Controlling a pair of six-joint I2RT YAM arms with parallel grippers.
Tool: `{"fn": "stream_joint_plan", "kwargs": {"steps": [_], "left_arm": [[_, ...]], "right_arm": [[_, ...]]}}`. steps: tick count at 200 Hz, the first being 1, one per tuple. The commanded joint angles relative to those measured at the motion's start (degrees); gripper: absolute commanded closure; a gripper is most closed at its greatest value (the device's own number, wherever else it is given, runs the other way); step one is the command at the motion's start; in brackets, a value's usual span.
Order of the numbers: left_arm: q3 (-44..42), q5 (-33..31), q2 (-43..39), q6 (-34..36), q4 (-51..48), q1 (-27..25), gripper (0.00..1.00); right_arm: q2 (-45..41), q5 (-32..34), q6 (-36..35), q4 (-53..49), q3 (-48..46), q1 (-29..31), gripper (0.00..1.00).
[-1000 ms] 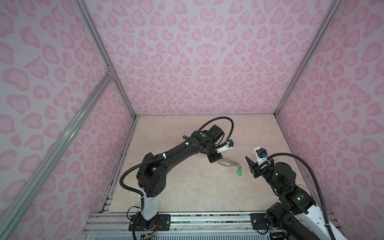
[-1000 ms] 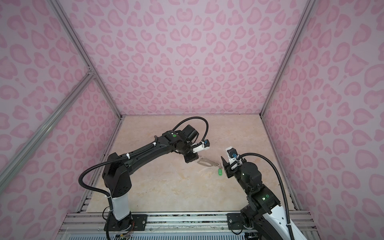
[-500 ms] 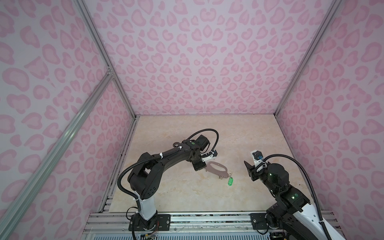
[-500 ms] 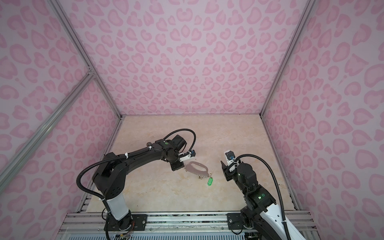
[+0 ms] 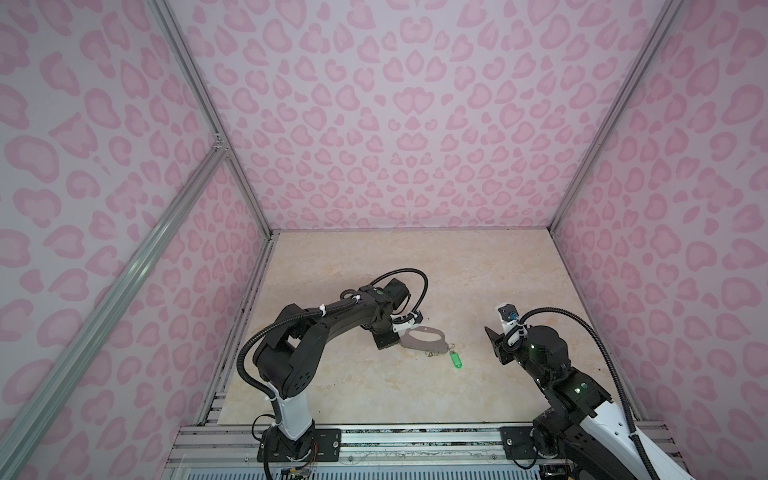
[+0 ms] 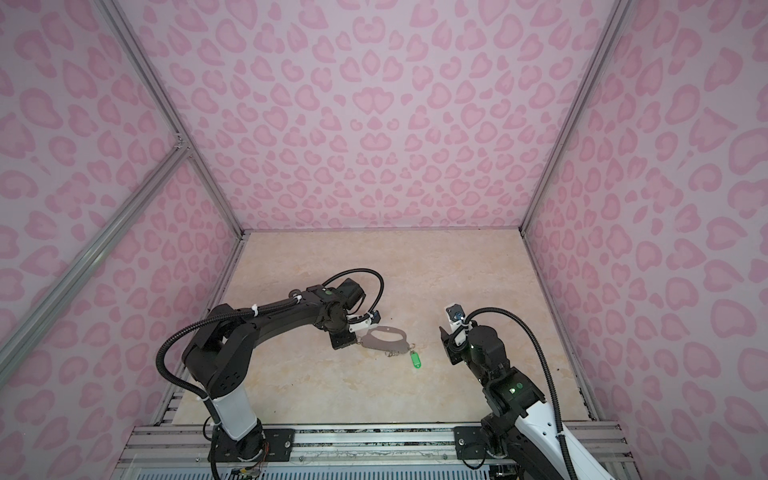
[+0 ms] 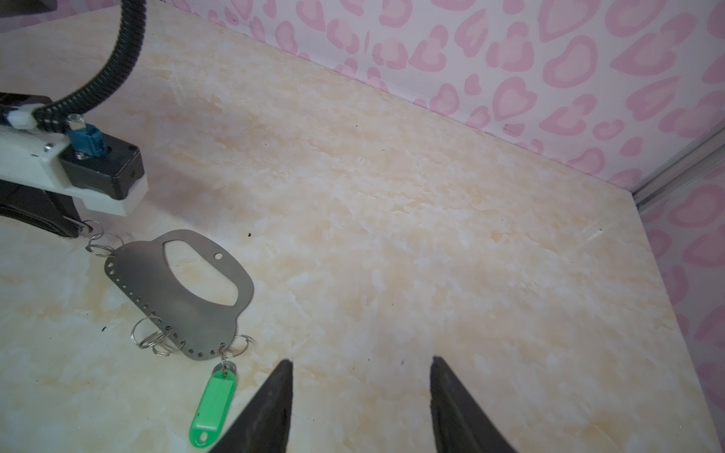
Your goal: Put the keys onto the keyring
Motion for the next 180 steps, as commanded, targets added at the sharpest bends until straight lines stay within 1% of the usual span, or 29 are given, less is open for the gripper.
{"fn": "stream_joint_plan", "kwargs": {"steps": [1, 17, 21, 23, 27, 32, 68, 72, 77, 81, 96, 116, 146, 171, 180], "left_arm": [[-0.98, -0.6, -1.32, 0.2, -0.13, 0.84, 0.84], [-2.02, -0.66, -2.3, -0.76, 0.9, 1.34, 0.72], [-2.33, -0.7, -2.65, -1.05, 1.34, 1.51, 0.66], [-2.46, -0.74, -2.82, -1.23, 1.53, 1.64, 0.65], [-2.72, -0.66, -3.26, -1.58, 1.92, 1.78, 0.57], [-3.09, -0.65, -3.85, -2.08, 2.47, 2.08, 0.5], [-6.67, 1.72, -11.09, -7.2, 8.59, 5.45, 0.18], [-7.21, 2.03, -12.06, -7.77, 9.4, 5.97, 0.12], [-7.94, 2.49, -13.19, -8.32, 10.45, 6.61, 0.0], [-8.55, 3.0, -14.12, -8.83, 11.11, 7.13, 0.03], [-10.31, 4.41, -16.27, -9.1, 12.32, 8.71, 0.03], [-10.9, 3.38, -15.79, -7.19, 10.65, 9.35, 0.03], [-9.7, 2.15, -11.99, -4.69, 6.82, 10.37, 0.03], [-4.74, -0.45, -5.78, -3.36, 0.55, 10.42, 0.0], [-3.22, -1.99, -3.86, -3.95, -0.64, 10.42, 0.0]], "right_arm": [[0.82, -0.39, 0.27, 2.6, -0.72, -0.35, 0.44], [1.57, -1.01, 0.19, 3.57, -0.81, -0.74, 0.44], [1.73, -1.2, 0.18, 3.81, -0.81, -0.92, 0.44], [1.81, -1.25, 0.18, 3.94, -0.81, -1.01, 0.44], [1.93, -1.4, 0.18, 4.16, -0.81, -1.22, 0.43], [2.17, -1.53, 0.14, 4.55, -0.81, -1.46, 0.43], [3.72, -2.91, 0.3, 9.45, -1.66, -4.85, 0.37], [4.07, -3.31, 0.43, 10.28, -1.8, -5.51, 0.36], [4.58, -4.16, 0.52, 11.06, -1.92, -6.35, 0.34], [5.07, -4.85, 0.58, 11.63, -1.93, -7.05, 0.32], [7.07, -7.32, 0.33, 13.07, -1.75, -9.17, 0.26], [9.42, -9.86, -0.57, 13.7, -0.82, -10.42, 0.24], [11.18, -11.95, -1.12, 13.77, 0.22, -10.47, 0.23], [11.45, -13.73, -1.26, 13.58, 0.16, -10.45, 0.23], [11.54, -14.36, -1.31, 13.44, 0.2, -10.42, 0.23]]}}
